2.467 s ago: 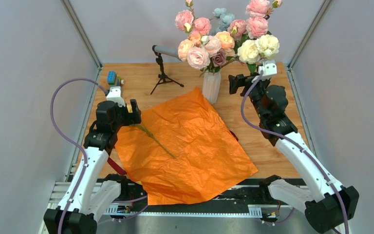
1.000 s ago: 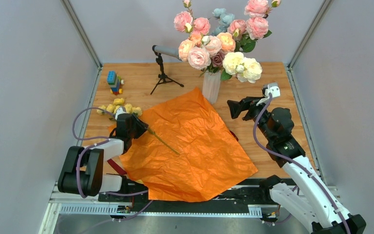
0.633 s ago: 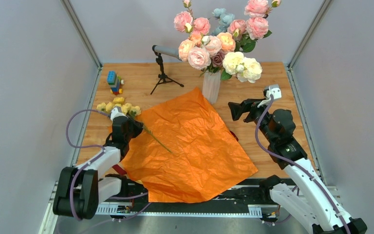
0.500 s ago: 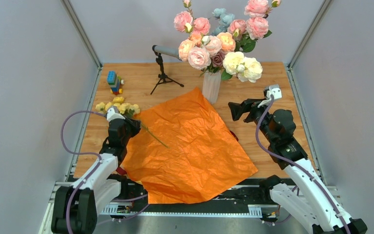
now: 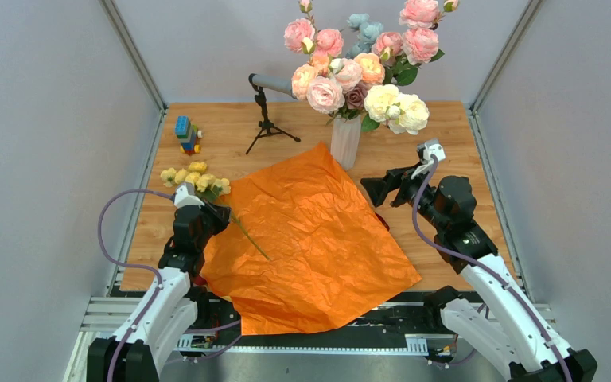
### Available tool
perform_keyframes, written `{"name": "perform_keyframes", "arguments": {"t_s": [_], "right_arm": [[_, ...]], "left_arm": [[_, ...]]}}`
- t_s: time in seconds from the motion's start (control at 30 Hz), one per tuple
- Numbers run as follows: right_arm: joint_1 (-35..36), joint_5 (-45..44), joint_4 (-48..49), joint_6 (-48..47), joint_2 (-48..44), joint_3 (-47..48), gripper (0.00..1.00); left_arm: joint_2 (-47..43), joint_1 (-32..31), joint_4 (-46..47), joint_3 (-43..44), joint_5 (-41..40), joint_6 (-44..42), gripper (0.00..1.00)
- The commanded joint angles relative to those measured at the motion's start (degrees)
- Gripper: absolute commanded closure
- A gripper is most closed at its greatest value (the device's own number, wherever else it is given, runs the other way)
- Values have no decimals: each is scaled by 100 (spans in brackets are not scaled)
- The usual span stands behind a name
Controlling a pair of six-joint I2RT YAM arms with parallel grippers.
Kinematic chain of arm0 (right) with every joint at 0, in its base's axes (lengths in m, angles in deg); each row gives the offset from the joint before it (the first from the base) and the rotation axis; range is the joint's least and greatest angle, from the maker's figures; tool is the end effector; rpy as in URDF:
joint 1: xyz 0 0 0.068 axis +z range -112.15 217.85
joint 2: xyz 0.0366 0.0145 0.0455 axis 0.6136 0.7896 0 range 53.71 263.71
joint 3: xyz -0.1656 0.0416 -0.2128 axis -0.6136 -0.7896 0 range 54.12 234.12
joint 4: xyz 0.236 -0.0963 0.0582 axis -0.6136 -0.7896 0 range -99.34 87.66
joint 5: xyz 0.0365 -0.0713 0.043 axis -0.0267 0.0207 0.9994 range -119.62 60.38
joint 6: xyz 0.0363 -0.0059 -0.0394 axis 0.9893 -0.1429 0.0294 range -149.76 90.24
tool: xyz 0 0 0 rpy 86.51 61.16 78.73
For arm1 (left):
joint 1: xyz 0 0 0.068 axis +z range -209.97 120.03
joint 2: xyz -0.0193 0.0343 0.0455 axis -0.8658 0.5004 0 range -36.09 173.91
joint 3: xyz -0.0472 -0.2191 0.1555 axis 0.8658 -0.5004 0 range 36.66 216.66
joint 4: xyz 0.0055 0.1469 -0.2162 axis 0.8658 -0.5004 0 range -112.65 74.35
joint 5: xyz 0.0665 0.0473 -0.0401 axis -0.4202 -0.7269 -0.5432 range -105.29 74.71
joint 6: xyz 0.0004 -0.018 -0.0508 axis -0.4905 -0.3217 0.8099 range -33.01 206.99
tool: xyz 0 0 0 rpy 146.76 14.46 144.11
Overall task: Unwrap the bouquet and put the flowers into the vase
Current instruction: Pick up the fake flower from the wrapping paper.
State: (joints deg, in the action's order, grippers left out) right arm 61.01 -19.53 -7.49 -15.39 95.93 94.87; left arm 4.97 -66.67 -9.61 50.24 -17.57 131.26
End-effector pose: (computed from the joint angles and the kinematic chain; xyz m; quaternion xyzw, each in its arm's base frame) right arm 0.1624 0.0763 0.3321 -0.1154 0.7372 0.2753 0.6062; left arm 0.1670 -0.0182 0.1871 -0.2767 0.7785 -0.2275 0.5155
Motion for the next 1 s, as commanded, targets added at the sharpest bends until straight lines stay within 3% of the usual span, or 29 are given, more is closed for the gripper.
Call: {"name": "perform_keyframes", "arguments": {"t_s": [0.0,0.23,0.47,0.7,0.97], "right_arm": [[77,1060,286,321,422,-151,16],[1111,941,1720,1492,1203,-759,15],[2126,774,2391,2102,2648,-421,16],[2535,1451,2445,2284,3872,254,17],[2827,2793,2479,2425,5118,1013,26]], "left_arm": [[28,27,355,-117,849,3,100],[-304,20,83,-13,1341,-32,100],[-459,24,-116,-65,1500,-136,100],[-414,27,-10,-107,1610,-112,100],[-396,28,45,-170,1640,-100,100]]}}
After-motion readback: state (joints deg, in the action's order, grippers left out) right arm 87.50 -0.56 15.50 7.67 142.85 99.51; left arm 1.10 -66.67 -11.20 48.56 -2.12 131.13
